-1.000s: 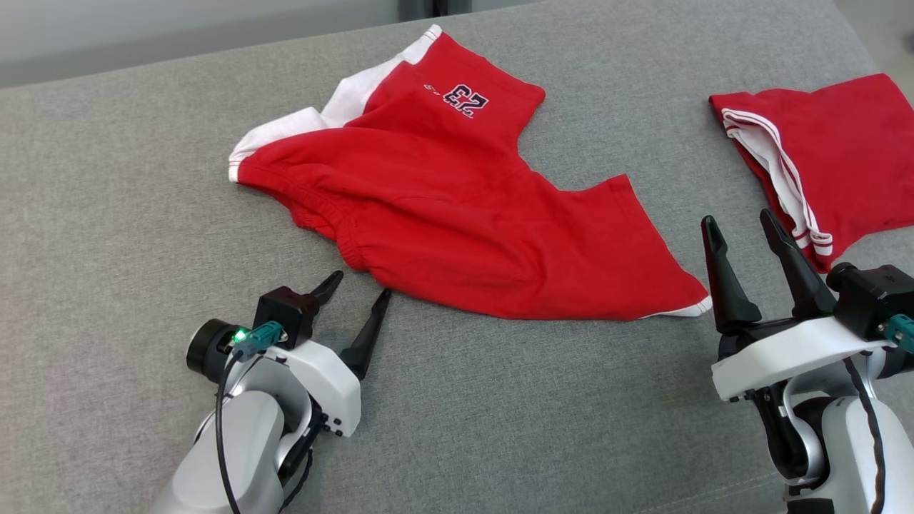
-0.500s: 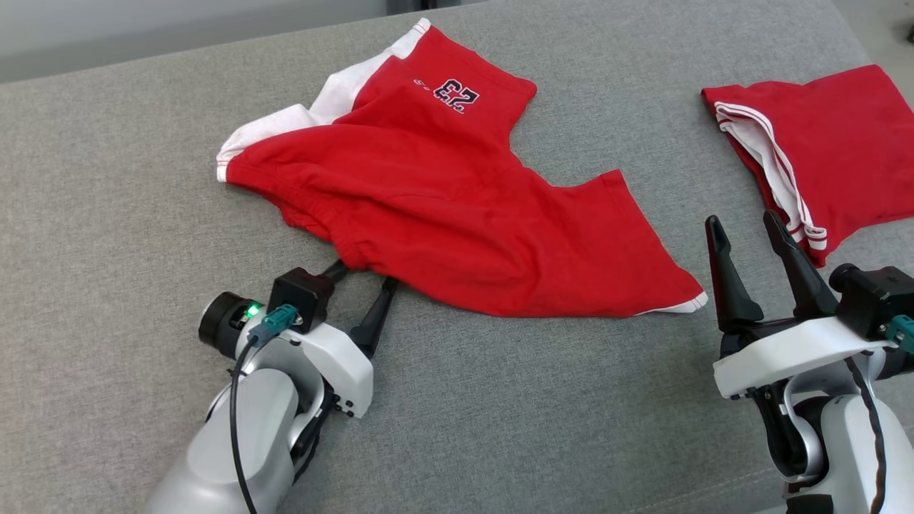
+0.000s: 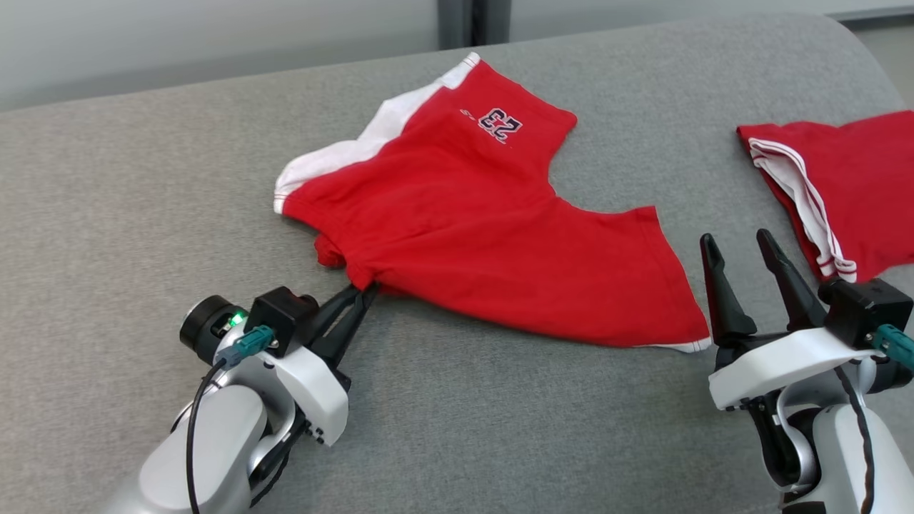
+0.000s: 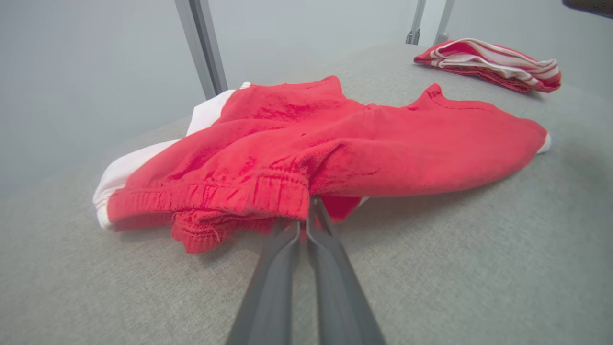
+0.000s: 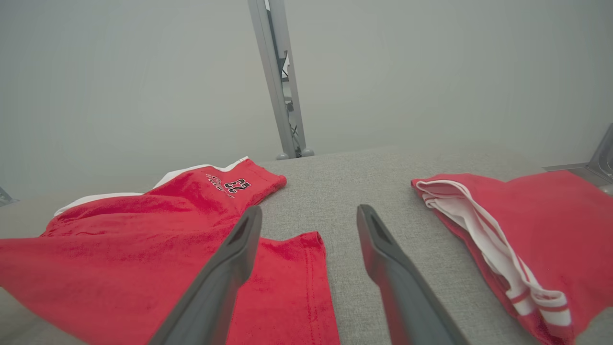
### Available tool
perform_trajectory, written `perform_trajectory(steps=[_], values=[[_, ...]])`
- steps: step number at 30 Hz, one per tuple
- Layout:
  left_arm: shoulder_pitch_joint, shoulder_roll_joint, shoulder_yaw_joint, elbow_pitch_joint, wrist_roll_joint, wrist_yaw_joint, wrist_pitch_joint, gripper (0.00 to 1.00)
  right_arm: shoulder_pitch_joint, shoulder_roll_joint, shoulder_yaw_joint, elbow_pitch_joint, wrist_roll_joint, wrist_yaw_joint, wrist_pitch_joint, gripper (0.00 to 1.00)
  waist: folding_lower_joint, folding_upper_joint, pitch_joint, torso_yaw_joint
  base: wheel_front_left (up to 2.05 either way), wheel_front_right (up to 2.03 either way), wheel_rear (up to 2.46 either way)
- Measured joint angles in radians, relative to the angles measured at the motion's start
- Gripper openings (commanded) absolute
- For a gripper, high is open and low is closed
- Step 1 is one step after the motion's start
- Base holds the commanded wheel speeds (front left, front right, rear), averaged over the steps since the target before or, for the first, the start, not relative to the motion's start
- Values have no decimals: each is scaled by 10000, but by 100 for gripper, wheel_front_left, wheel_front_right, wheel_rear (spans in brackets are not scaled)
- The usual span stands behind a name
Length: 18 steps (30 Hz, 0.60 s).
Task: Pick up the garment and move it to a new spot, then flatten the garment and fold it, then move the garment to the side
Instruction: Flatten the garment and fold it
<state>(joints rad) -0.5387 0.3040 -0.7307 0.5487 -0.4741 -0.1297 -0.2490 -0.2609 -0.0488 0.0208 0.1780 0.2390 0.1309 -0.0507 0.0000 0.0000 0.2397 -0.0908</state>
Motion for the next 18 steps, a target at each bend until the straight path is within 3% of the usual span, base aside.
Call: perform_trajectory(steps=[5,9,18], values=[[-101,1626,-1795,-1726,-1350,-2,1507,0,46,2,213,267,107,0,-35,100,0,0,-375,418,0,0,0],[-440,3120,-2518,-3195,-2238,-2,2694,0,44,13,384,424,244,0,-125,100,0,0,-572,787,0,0,0],[-370,4782,-2982,-5582,-4479,4,5133,0,7,6,483,813,360,0,-353,100,0,0,-661,1322,0,0,0]])
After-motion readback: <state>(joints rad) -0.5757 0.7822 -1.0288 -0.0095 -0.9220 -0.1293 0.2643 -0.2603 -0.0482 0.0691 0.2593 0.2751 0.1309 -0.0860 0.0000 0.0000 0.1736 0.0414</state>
